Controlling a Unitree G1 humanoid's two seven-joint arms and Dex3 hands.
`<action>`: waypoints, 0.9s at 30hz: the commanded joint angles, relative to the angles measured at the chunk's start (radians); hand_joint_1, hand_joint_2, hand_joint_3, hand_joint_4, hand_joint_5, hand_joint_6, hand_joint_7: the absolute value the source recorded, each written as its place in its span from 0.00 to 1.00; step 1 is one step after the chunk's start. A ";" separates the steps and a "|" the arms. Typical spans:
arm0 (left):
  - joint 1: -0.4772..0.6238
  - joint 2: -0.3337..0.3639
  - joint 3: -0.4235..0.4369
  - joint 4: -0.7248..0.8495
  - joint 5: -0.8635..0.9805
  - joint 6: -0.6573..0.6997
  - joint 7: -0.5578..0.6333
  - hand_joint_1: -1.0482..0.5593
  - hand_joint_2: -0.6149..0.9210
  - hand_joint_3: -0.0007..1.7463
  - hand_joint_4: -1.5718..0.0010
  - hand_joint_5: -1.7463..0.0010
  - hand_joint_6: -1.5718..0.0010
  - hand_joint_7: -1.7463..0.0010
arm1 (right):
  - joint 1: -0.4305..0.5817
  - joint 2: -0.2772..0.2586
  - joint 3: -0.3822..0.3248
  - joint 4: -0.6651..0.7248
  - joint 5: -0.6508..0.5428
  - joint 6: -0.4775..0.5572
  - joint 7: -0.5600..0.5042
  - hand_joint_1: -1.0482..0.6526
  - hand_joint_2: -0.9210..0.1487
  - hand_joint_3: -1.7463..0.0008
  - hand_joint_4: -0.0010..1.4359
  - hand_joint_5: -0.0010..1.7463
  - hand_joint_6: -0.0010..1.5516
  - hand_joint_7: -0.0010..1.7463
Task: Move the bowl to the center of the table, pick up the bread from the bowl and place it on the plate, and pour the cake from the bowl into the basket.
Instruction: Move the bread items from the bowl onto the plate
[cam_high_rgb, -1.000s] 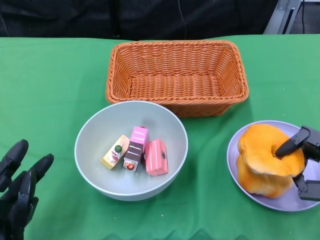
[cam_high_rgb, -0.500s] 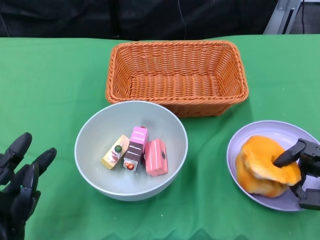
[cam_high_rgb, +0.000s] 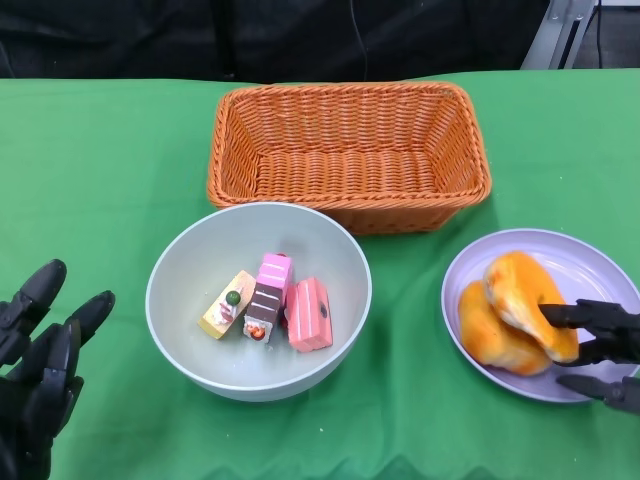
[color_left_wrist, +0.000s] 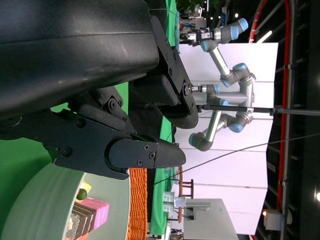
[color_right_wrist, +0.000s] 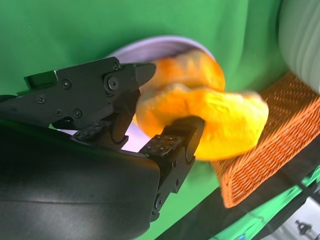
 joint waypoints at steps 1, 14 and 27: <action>0.016 0.009 0.004 -0.008 -0.005 0.002 0.009 0.36 1.00 0.17 0.37 1.00 0.46 1.00 | 0.023 -0.033 0.018 -0.014 -0.024 0.009 0.011 0.36 0.02 1.00 0.39 0.00 0.31 0.00; 0.009 0.013 0.003 0.002 0.006 -0.001 0.019 0.36 1.00 0.17 0.37 1.00 0.46 1.00 | 0.025 -0.026 0.014 -0.033 0.054 -0.017 0.063 0.27 0.01 1.00 0.36 0.00 0.30 0.00; 0.017 0.021 0.004 -0.004 -0.013 0.007 0.008 0.36 1.00 0.17 0.38 1.00 0.46 1.00 | 0.105 0.017 -0.039 -0.197 0.101 -0.028 0.012 0.16 0.00 0.97 0.34 0.04 0.27 0.03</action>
